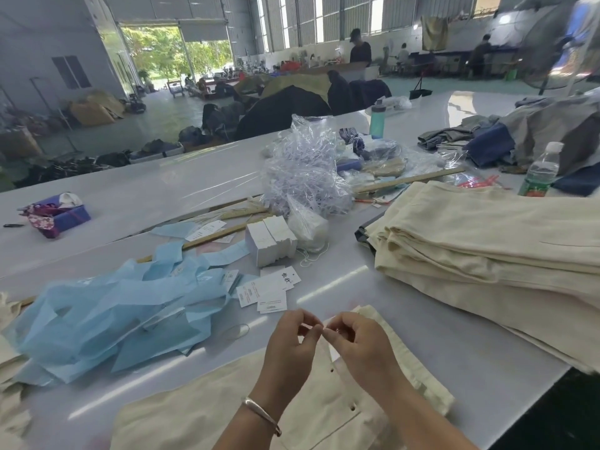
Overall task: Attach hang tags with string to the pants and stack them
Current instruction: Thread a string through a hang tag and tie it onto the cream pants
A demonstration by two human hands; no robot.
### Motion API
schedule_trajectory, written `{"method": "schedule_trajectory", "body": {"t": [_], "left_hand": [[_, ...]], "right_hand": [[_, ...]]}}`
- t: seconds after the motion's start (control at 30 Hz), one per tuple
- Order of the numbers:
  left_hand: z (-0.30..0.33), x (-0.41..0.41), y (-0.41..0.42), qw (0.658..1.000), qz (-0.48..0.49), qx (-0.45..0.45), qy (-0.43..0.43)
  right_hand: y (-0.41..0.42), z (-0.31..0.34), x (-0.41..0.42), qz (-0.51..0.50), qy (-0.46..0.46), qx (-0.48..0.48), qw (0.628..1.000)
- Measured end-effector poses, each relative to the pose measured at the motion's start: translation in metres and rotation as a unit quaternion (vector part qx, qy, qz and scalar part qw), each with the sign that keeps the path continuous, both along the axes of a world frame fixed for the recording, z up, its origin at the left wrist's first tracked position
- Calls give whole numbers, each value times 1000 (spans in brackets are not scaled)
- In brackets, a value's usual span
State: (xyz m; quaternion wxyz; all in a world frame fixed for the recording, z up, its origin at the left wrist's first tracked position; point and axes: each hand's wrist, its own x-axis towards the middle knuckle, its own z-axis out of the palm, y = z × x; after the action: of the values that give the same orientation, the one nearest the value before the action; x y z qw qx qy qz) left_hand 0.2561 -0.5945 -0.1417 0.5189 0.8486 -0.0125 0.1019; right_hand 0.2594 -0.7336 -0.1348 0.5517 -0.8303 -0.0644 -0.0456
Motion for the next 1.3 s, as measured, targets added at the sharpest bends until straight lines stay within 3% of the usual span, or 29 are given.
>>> {"method": "schedule_trajectory", "body": {"t": [0.17, 0.27, 0.47, 0.7, 0.8, 0.9, 1.03, 1.13, 1.3], "left_hand": [[-8, 37, -29, 999, 1, -3, 48], [-19, 54, -40, 996, 16, -4, 85], [-47, 72, -51, 989, 50, 37, 138], [-70, 90, -61, 973, 87, 131, 166], [-78, 100, -65, 960, 69, 197, 189], [-82, 105, -65, 951, 57, 233, 196], [-83, 107, -65, 956, 50, 235, 169], [-82, 108, -64, 969, 62, 188, 148], [-76, 111, -62, 968, 84, 100, 214]], "right_hand": [[-35, 5, 36, -78, -96, -169, 978], [-65, 11, 64, -144, -178, -219, 949], [-102, 8, 116, -142, -272, -198, 931], [-100, -37, 126, -69, -244, -194, 948], [-106, -40, 131, -86, -251, -201, 943], [-111, -30, 142, -113, -314, -191, 923], [-107, -11, 162, -69, -403, -176, 895], [-96, -5, 173, -21, -398, -176, 900], [-73, -48, 151, 99, -276, -185, 938]]}}
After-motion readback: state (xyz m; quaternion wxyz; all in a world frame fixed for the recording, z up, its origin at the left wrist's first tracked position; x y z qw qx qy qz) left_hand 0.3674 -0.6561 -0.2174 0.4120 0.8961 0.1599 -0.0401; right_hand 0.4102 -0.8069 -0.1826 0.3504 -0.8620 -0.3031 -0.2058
